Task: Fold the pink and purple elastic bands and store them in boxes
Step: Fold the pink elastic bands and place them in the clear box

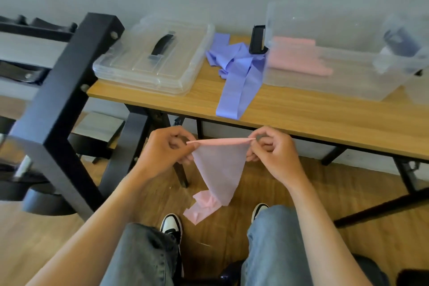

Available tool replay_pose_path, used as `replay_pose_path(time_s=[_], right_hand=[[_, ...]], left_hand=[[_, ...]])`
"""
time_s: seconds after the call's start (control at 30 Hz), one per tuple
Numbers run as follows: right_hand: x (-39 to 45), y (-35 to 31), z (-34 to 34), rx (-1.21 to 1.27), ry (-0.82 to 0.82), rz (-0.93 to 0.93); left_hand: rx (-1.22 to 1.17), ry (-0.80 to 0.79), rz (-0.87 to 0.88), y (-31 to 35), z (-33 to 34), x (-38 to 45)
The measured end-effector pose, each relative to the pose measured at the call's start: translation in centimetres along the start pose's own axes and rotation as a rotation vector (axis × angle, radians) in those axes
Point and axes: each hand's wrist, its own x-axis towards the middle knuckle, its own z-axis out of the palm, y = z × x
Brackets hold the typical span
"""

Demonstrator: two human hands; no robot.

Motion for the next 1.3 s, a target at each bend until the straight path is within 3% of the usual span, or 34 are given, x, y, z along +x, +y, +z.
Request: replay_pose_path(time_s=[0.23,0.47,0.63,0.87,1.07,1.3], right_hand=[[-0.1,-5.4,-2.1,0.315,0.06,-0.047],[3.0,-9.9,-4.2,0.322,0.149,-0.108],[6.8,-11.5,-5.8,0.143,0.095,-0.124],[13.2,-12.6,-7.1,-0.176,0.06,-0.189],[19.5,-14.4,-8.0,-0.306,0.059,-0.23],[27.4,-16.7,-9.6,-0.431,0.051,-0.193]], left_hand=[[-0.183,0.069,0.052,5.4,-2.0,0.5],[-0.248,0.167,0.116,10.1,-3.1,3.3],[-0.319,0.243,0.109,11.1,-4.0,7.1],[0.012,0.163,0.171,10.4,-5.5,13.7],[0.014,0.172,0.292,9.6,-6.8,21.5],[0.035,0.141,0.186,11.6,-8.4,29.3]])
